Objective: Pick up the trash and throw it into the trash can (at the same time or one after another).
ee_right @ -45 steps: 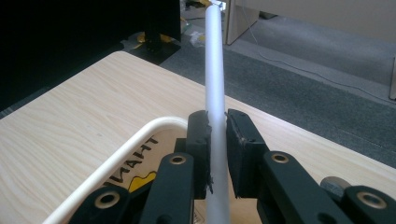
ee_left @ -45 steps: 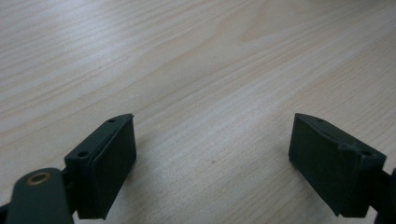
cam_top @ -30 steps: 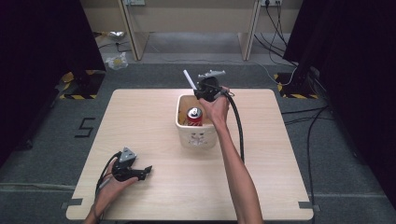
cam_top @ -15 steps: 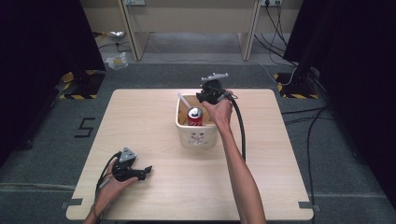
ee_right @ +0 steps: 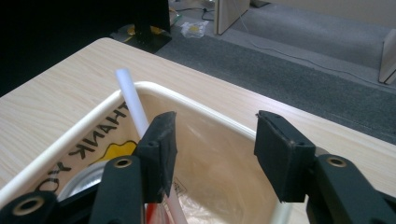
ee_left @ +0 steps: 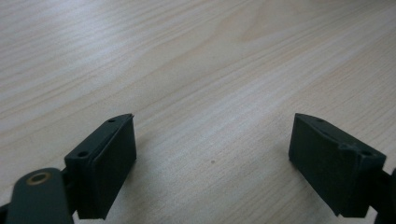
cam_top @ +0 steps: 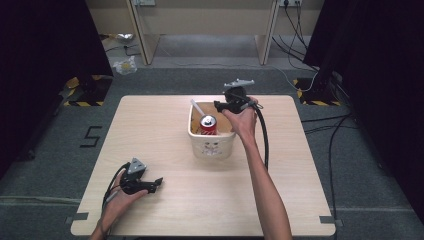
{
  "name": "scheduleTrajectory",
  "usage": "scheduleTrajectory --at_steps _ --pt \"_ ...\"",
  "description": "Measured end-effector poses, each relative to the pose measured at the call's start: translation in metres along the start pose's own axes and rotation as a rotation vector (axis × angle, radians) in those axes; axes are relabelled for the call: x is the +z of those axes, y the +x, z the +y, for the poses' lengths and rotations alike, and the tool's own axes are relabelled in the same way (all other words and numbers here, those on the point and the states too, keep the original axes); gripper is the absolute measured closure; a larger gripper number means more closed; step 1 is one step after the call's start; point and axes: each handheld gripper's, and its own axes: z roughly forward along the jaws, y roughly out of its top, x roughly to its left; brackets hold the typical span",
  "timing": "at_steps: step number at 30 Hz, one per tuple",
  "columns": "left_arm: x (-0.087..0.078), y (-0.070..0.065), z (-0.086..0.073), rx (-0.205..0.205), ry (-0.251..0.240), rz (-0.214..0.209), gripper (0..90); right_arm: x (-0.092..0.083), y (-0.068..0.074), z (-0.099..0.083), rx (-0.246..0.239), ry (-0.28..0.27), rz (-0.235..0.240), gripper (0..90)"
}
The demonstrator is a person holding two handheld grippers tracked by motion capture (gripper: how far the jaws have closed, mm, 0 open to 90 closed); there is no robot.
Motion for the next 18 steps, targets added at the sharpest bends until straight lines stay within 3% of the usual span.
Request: scheduleTrajectory --at_steps 18 --pt "0.000 0.000 0.000 0.000 -0.002 0.001 14.1 -0.042 -0.031 -0.032 0.036 -0.041 -0.030 38.6"
